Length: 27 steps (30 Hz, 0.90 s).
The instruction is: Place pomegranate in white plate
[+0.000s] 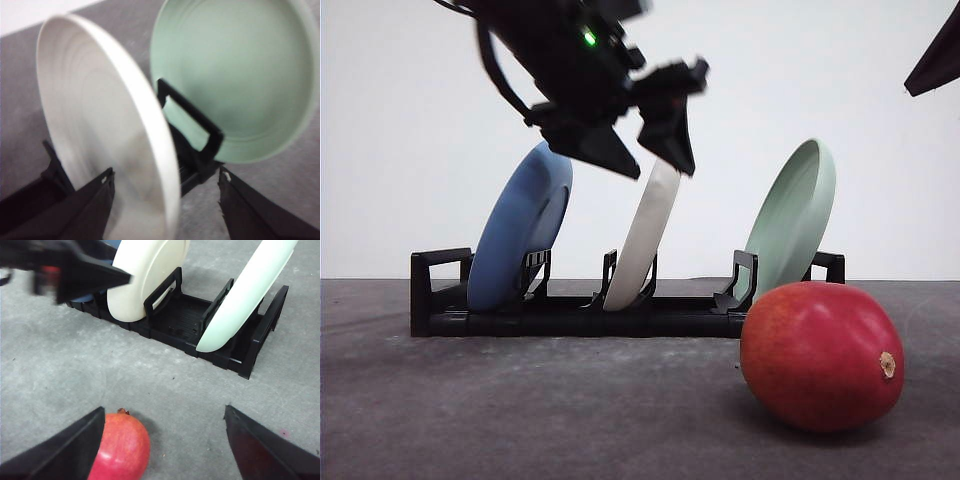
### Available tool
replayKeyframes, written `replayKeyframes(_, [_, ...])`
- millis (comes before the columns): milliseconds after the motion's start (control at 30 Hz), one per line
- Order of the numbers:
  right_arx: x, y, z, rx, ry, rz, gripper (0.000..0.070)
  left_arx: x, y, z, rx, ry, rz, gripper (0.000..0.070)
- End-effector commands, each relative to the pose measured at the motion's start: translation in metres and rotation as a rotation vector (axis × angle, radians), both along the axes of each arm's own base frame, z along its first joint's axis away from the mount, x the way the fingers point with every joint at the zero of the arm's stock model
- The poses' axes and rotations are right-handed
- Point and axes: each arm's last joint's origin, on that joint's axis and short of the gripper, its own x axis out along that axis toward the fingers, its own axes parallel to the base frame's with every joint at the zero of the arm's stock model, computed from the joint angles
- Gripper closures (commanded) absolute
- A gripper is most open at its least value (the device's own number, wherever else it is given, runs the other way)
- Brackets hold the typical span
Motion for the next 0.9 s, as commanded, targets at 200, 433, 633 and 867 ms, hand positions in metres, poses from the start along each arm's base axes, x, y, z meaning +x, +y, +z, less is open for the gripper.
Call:
replayKeyframes(200, [0.001, 0.001, 0.005, 0.005, -0.021, 0.001, 0.0219, 0.018, -0.02, -0.003, 0.018, 0.013, 0.05, 0.0311])
replayKeyframes(433, [0.001, 0.001, 0.005, 0.005, -0.021, 0.001, 0.0219, 0.018, -0.019, -0.004, 0.027, 0.018, 0.055, 0.056])
replayKeyframes(633, [0.001, 0.001, 0.005, 0.005, -0.02, 0.001, 0.0219, 0.017, -0.019, -0.004, 0.013, 0.027, 0.056, 0.0687])
replayKeyframes(867, [0.001, 0.001, 0.005, 0.005, -0.02, 0.001, 0.0219, 0.017, -0.02, -0.002, -0.036, 0.054, 0.082, 0.0687])
